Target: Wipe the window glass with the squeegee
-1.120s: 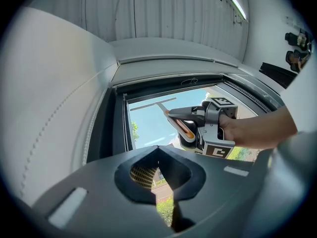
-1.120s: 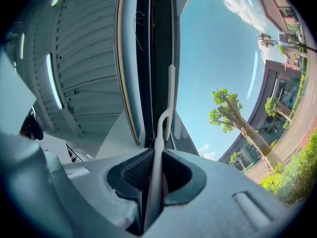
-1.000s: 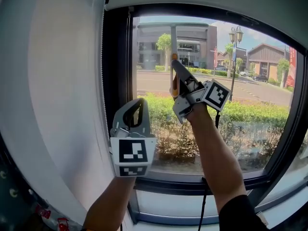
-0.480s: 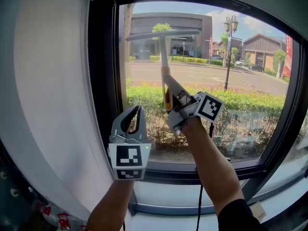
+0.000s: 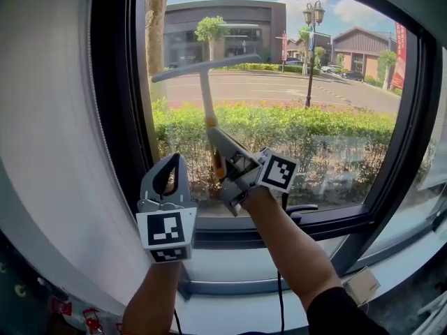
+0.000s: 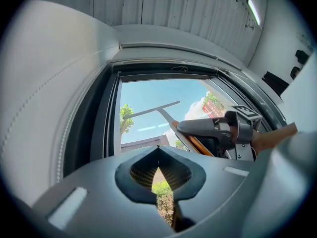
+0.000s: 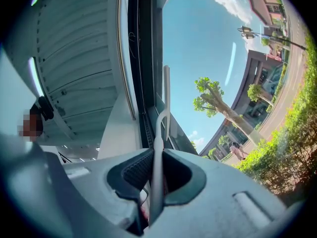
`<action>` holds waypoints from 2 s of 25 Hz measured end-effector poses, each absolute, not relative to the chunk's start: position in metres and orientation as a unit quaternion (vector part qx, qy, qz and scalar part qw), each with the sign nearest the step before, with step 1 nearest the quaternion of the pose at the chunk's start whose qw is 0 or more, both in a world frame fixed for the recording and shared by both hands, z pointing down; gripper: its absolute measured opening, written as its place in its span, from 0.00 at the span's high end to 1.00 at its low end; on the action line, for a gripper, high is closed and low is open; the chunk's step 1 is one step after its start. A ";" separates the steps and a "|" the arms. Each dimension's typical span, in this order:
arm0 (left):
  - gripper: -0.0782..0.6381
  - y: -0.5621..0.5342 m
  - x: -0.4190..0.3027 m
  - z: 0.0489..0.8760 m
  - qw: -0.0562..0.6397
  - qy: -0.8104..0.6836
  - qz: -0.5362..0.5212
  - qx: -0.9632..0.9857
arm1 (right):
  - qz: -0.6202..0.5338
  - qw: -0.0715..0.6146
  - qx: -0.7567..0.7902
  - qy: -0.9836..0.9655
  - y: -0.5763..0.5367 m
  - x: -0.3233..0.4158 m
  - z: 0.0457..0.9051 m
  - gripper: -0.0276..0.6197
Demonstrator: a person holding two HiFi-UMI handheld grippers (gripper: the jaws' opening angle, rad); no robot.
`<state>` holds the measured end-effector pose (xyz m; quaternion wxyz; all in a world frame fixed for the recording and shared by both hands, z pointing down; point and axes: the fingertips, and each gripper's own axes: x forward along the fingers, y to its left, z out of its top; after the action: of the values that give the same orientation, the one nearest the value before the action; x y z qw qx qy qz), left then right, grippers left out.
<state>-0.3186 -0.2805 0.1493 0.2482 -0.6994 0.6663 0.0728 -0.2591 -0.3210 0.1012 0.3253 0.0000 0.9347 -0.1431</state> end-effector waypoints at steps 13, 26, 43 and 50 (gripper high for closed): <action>0.87 -0.276 -0.324 0.151 0.248 0.671 0.068 -0.695 | -0.147 0.317 -0.002 0.937 -0.321 -0.257 0.113 0.89; 0.87 -0.267 -0.290 0.071 0.328 0.654 0.076 -0.678 | -0.084 0.353 -0.029 0.931 -0.339 -0.192 0.019 0.89; 0.87 -0.269 -0.262 0.023 0.351 0.654 0.095 -0.664 | -0.050 0.382 0.002 0.923 -0.351 -0.140 -0.069 0.89; 0.87 -0.276 -0.258 0.022 0.347 0.657 0.090 -0.663 | -0.056 0.378 0.012 0.924 -0.353 -0.137 -0.058 0.89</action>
<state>-0.2583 -0.2759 0.0223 0.3468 -0.6632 0.6572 0.0896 -0.1374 -0.3530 -0.0578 0.3784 0.0119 0.9238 -0.0563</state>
